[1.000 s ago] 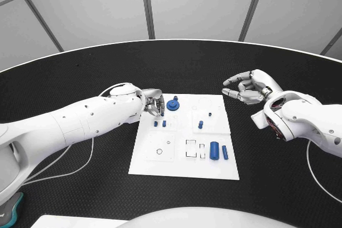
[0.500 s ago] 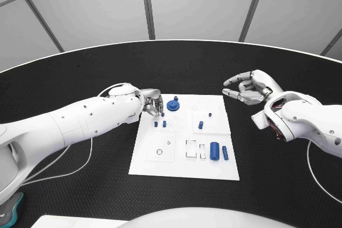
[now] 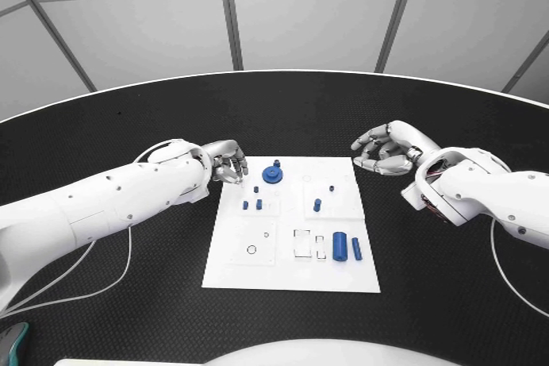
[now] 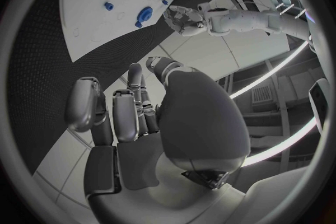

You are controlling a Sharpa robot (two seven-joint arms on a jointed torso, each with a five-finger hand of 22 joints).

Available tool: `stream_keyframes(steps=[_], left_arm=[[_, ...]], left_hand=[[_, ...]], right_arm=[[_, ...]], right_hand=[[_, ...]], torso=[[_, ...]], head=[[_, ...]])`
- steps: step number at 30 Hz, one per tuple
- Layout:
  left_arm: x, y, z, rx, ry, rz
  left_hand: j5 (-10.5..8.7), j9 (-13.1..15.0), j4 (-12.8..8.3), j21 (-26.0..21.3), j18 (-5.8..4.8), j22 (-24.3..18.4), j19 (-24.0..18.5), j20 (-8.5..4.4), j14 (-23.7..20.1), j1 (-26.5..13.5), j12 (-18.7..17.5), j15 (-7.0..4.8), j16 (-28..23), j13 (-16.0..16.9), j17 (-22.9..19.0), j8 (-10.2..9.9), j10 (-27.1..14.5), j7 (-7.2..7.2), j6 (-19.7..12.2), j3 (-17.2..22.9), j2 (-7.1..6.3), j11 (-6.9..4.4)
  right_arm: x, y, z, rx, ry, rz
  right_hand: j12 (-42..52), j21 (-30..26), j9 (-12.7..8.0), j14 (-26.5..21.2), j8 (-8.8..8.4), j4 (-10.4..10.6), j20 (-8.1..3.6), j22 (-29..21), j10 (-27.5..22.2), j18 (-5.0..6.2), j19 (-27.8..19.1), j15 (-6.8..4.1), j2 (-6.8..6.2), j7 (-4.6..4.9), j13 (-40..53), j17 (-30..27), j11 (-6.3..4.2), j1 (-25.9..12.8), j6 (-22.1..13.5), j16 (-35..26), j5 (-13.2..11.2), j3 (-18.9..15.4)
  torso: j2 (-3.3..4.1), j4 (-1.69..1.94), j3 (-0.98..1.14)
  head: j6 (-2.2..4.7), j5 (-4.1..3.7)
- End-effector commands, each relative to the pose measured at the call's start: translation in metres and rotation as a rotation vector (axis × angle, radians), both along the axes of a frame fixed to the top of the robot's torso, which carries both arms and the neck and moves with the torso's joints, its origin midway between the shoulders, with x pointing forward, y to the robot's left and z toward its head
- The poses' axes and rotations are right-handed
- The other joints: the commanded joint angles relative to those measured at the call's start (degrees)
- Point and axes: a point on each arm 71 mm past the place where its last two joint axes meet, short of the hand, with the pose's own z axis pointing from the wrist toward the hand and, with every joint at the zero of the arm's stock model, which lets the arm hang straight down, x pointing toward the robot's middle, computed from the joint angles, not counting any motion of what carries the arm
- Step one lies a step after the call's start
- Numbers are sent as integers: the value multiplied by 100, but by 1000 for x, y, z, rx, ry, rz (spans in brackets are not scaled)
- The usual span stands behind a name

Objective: Assemble the parts on the task board

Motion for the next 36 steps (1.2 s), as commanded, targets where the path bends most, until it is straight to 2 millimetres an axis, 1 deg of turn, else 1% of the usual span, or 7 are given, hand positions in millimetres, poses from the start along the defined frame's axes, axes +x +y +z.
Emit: stream_keyframes(steps=[1,2,6,9,20,25,36], left_arm=[[-4,19,3,-212,81,88],[-7,24,4,-276,108,111],[-15,40,8,-500,181,190],[-22,49,12,-689,235,249],[-47,57,25,-1149,371,320],[-56,54,30,-1236,413,296],[-67,44,35,-1283,468,253]], left_hand=[[8,17,58,-426,170,-646,-419,13,-403,-85,-145,25,-370,-63,-937,-64,-125,35,28,1,-46,43],[12,18,101,-743,252,-1113,-710,27,-641,-144,-219,48,-602,-102,-1445,-96,-199,54,2,-23,-72,62],[13,28,157,-1108,261,-1381,-804,60,-1056,-171,-345,83,-1119,-201,-2255,-177,-332,104,-85,-69,-92,129],[15,30,184,-1221,261,-1462,-805,70,-1108,-175,-349,97,-1216,-226,-2320,-178,-353,134,-98,-98,-73,148],[28,52,219,-1427,259,-1605,-826,57,-1245,-141,-169,74,-1360,-194,-2422,-120,-183,106,-65,-196,17,107],[35,53,222,-1484,257,-1642,-846,54,-1303,-129,-143,73,-1396,-192,-2445,-114,-197,104,-75,-228,34,106],[41,51,214,-1512,257,-1662,-843,50,-1327,-82,-126,73,-1402,-193,-2454,-116,-219,115,-95,-226,91,111]], right_arm=[[1,6,-1,-180,-58,69],[2,8,-2,-225,-70,84],[6,15,-5,-370,-104,121],[10,21,-9,-455,-119,139],[19,50,-21,-587,-118,195],[22,59,-29,-605,-103,212],[23,75,-44,-609,-83,253]], right_hand=[[-498,20,29,190,47,-87,-8,31,151,77,32,-28,-37,-20,-492,21,7,-17,125,-5,-94,104],[-566,27,35,193,55,-99,-8,38,126,75,37,-26,-42,-30,-548,27,7,-18,147,-2,-117,114],[-912,79,57,210,48,-180,-6,89,165,61,70,-14,-56,-44,-896,65,21,-45,191,19,-299,201],[-1054,81,61,216,27,-215,5,97,195,61,76,-1,-84,-31,-1055,87,40,-73,182,32,-364,252],[-1409,164,51,215,-76,-342,50,178,129,42,113,72,-187,33,-1439,33,124,-120,79,8,-404,362],[-1437,179,51,217,-85,-367,52,191,133,40,120,80,-192,47,-1477,17,135,-119,72,3,-414,375],[-1455,213,61,226,-75,-389,62,219,181,32,137,81,-163,50,-1526,17,136,-128,106,12,-398,404]], torso=[[-38,-17,12],[-41,-18,14],[-47,-10,5],[-48,5,-16],[-20,-6,-22],[-10,-2,-35],[-16,6,-13]], head=[[63,-126],[82,-148],[148,-229],[175,-283],[223,-355],[230,-356],[206,-371]])
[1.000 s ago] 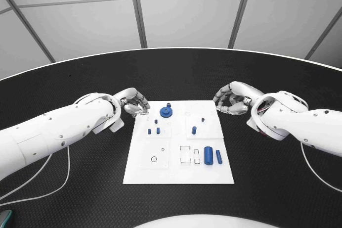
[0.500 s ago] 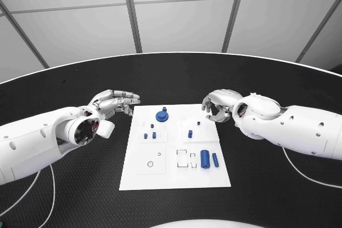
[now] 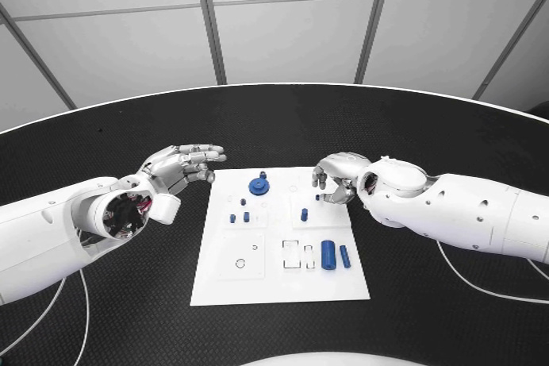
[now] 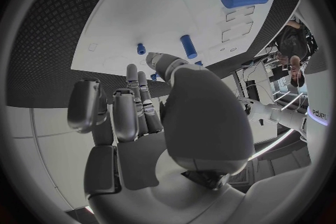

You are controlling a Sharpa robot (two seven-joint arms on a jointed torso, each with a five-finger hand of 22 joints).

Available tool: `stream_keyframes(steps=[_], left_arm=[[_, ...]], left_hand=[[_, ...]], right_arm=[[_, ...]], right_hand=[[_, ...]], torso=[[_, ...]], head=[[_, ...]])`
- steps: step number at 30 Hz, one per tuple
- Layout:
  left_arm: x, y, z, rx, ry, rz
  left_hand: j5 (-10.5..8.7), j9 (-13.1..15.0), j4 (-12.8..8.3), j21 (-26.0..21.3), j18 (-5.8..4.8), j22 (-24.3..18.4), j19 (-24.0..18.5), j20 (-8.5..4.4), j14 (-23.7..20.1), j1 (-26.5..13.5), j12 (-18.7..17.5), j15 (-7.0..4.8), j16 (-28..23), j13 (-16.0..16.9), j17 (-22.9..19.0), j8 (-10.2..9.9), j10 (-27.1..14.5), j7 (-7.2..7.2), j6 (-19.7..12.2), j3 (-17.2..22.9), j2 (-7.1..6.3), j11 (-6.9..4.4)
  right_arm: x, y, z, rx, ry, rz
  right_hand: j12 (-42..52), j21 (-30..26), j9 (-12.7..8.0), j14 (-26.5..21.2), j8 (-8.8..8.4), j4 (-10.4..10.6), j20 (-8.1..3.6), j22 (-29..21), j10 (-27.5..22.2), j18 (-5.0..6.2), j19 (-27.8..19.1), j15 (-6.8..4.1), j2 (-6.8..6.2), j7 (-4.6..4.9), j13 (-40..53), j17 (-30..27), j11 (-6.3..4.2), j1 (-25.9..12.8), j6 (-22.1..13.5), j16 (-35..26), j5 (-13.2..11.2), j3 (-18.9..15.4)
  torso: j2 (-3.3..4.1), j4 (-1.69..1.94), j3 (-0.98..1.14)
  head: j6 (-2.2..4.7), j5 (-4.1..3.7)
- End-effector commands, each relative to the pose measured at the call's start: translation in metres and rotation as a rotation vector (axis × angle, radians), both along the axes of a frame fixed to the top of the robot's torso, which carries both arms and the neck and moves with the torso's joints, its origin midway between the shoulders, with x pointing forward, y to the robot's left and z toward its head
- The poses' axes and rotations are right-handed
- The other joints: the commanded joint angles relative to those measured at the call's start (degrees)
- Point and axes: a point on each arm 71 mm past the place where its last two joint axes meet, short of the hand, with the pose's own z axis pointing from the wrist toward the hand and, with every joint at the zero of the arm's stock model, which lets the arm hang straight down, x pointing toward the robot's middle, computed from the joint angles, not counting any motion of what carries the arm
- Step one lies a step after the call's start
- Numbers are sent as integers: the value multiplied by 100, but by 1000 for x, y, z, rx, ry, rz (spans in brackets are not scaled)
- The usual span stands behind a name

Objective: Assemble the parts on the task board

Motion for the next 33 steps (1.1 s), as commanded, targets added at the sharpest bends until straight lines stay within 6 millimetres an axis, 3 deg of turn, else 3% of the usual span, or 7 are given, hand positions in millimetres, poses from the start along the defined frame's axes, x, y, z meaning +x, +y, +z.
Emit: stream_keyframes(steps=[1,33], left_arm=[[-2,-2,1,-6,1,-9],[-6,-3,2,-11,12,-26]], left_hand=[[17,4,2,-23,45,-8,-27,-1,-30,-10,39,-2,-15,5,-7,34,14,10,-16,-30,62,1],[15,3,-23,-43,44,-22,-30,-1,-66,36,55,2,-25,4,-16,37,-8,18,-27,-40,84,8]], right_arm=[[0,4,-2,1,4,7],[5,3,-13,-36,44,-20]], right_hand=[[-29,30,7,223,-15,-13,-2,60,17,33,28,37,-28,17,-8,-2,18,8,16,-2,-4,16],[-58,57,23,227,-1,-61,2,85,84,30,41,24,3,7,-77,4,6,-2,60,11,62,57]], torso=[[-2,15,8],[-7,44,7]], head=[[-10,-5],[-96,-23]])
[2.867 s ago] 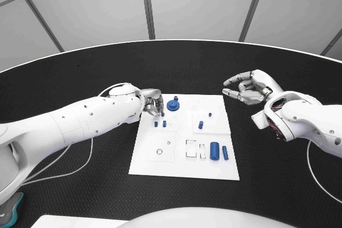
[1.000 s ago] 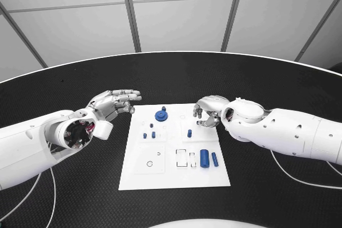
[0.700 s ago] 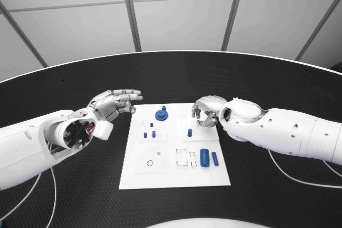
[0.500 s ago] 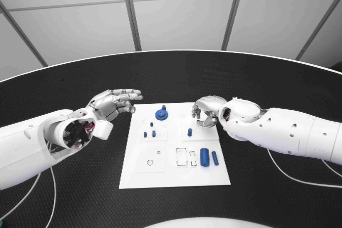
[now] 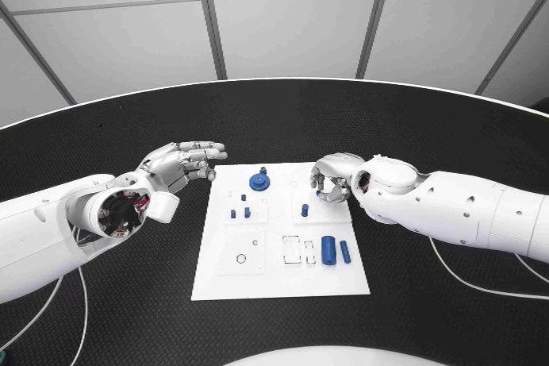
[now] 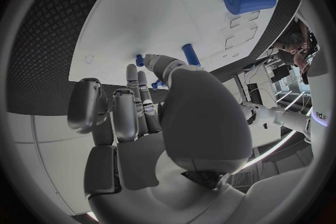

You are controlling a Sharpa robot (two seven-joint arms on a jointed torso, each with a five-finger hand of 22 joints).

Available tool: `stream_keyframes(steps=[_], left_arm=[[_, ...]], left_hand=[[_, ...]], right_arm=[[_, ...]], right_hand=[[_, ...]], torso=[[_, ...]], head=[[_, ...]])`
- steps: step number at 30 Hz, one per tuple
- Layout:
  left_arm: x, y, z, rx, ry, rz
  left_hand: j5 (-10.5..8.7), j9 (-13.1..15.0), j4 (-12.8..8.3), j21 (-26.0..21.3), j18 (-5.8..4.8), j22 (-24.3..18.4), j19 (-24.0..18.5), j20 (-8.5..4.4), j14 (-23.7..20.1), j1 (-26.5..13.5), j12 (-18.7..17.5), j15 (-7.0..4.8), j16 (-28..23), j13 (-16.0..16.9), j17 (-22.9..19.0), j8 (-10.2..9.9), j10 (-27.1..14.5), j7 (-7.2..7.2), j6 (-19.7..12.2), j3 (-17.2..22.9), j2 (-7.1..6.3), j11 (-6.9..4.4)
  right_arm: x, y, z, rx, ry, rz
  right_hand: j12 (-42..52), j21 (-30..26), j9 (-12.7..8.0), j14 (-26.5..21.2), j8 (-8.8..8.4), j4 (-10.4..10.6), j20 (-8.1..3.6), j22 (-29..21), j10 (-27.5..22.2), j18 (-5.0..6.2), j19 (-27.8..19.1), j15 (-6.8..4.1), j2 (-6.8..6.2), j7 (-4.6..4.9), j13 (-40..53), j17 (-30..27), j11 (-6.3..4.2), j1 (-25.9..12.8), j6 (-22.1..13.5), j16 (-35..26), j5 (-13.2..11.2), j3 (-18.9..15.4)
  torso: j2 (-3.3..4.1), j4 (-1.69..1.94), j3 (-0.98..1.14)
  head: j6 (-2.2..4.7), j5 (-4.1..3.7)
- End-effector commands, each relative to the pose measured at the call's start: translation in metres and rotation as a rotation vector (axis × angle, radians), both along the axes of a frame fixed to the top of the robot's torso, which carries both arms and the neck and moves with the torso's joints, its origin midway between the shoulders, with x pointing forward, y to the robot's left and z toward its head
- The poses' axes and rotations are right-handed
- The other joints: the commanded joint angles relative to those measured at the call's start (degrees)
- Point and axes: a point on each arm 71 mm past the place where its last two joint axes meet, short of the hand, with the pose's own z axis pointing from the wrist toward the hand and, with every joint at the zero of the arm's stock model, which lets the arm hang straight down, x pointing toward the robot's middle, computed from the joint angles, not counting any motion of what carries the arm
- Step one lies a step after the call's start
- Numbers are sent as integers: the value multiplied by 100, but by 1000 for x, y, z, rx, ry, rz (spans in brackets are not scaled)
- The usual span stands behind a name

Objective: Assemble the parts on the task board

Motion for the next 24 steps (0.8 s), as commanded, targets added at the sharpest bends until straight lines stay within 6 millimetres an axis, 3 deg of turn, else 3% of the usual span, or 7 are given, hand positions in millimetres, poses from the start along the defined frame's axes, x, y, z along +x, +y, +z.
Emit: stream_keyframes(steps=[1,11,24], left_arm=[[0,0,0,0,1,-1],[-1,-1,0,0,4,-5],[-1,-1,0,0,5,-7]], left_hand=[[15,5,-6,-17,44,-9,-30,-1,-39,14,33,-12,-25,6,-6,37,-8,19,-26,-24,62,7],[15,5,-6,-17,44,-9,-30,-1,-39,14,33,-12,-25,6,-6,37,-8,19,-26,-24,62,7],[15,5,-6,-17,44,-9,-30,-1,-39,14,33,-12,-25,6,-6,37,-8,19,-26,-24,62,7]], right_arm=[[0,0,-1,-2,3,1],[-1,2,-6,-9,20,4],[-1,5,-11,-16,37,6]], right_hand=[[-42,31,16,229,8,-24,2,88,59,30,42,21,18,-16,-18,10,0,-2,59,17,46,20],[-33,263,103,241,126,-164,-39,271,335,-15,122,-35,158,-80,-103,41,-74,-13,289,55,53,67],[-49,370,158,244,181,-250,-67,357,463,-36,155,-66,240,-115,-136,40,-113,-14,397,64,47,77]], torso=[[-3,3,-2],[0,13,-2],[-2,17,-3]], head=[[-3,3],[-30,8],[-64,-7]])
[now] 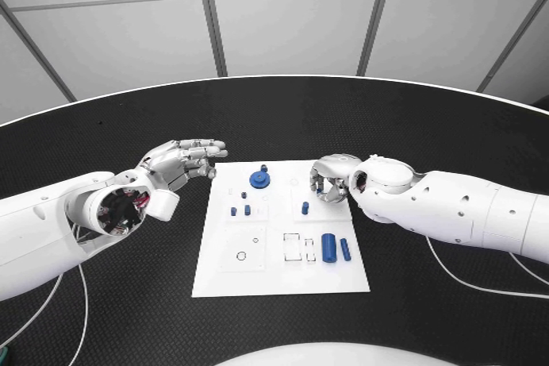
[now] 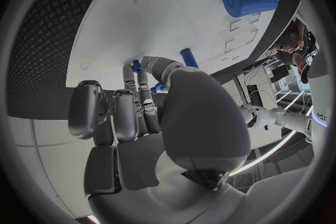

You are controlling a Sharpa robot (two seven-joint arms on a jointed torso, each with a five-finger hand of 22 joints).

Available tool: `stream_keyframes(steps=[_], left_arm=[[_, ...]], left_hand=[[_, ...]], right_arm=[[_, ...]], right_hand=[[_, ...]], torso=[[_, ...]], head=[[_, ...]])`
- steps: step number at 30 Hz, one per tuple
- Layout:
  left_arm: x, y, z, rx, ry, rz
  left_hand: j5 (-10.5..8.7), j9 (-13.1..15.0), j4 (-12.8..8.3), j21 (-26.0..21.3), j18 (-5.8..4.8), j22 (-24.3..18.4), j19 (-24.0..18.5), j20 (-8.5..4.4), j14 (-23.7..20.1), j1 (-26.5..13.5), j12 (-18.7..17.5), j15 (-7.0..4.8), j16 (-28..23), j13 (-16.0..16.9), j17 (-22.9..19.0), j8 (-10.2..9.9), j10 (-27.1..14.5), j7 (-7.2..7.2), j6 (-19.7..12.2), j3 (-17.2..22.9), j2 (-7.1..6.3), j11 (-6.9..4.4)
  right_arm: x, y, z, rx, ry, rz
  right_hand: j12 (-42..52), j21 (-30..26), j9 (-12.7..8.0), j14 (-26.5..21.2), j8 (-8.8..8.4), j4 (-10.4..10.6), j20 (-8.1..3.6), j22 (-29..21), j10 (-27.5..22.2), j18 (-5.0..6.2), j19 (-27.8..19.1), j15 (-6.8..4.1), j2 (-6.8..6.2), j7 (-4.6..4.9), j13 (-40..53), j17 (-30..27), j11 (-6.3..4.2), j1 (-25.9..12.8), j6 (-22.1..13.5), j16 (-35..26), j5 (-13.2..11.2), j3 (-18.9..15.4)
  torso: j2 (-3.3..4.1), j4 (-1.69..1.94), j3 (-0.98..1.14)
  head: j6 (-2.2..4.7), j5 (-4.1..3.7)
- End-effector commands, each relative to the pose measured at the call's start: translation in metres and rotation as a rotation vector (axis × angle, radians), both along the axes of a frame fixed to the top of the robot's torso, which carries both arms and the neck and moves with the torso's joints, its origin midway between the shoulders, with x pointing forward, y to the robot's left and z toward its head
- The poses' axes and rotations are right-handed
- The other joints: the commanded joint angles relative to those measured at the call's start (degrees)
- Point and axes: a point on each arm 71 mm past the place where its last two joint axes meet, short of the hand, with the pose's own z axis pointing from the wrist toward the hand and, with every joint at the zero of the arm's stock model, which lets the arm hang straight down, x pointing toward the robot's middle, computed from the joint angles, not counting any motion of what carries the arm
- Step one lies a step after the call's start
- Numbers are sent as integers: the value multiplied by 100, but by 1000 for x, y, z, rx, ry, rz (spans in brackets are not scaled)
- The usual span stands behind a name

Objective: Assemble the parts on the task board

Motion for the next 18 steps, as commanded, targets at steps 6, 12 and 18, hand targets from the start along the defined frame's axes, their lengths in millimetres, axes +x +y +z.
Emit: stream_keyframes(steps=[6,12,18], left_arm=[[0,-1,0,1,2,-1],[0,-1,0,2,4,-2],[0,0,0,3,6,-1]], left_hand=[[12,5,-13,-22,44,-10,-31,-1,-49,26,38,-10,-27,5,-10,37,-17,25,-30,-31,68,11],[10,4,-15,-24,44,-11,-31,-1,-52,28,39,-9,-28,5,-11,36,-22,26,-34,-34,67,13],[10,4,-15,-24,44,-11,-31,-1,-52,28,39,-9,-28,5,-11,36,-22,26,-34,-34,67,13]], right_arm=[[0,1,-1,-24,-18,5],[0,0,0,-25,-47,-5],[-1,-3,2,-26,-74,-12]], right_hand=[[-21,92,53,265,68,-109,-55,405,209,-48,77,-67,112,-14,-32,-3,-72,16,131,28,12,-1],[-52,318,136,269,141,-285,-95,578,398,-96,150,-111,269,-49,-35,-3,-120,103,274,36,-162,107],[-77,415,193,268,169,-433,-120,656,538,-116,178,-133,345,-70,-25,-20,-140,155,346,33,-94,271]], torso=[[-2,5,-1],[-7,6,-2],[-8,6,-4]], head=[[-16,-14],[-30,-20],[-34,-30]])
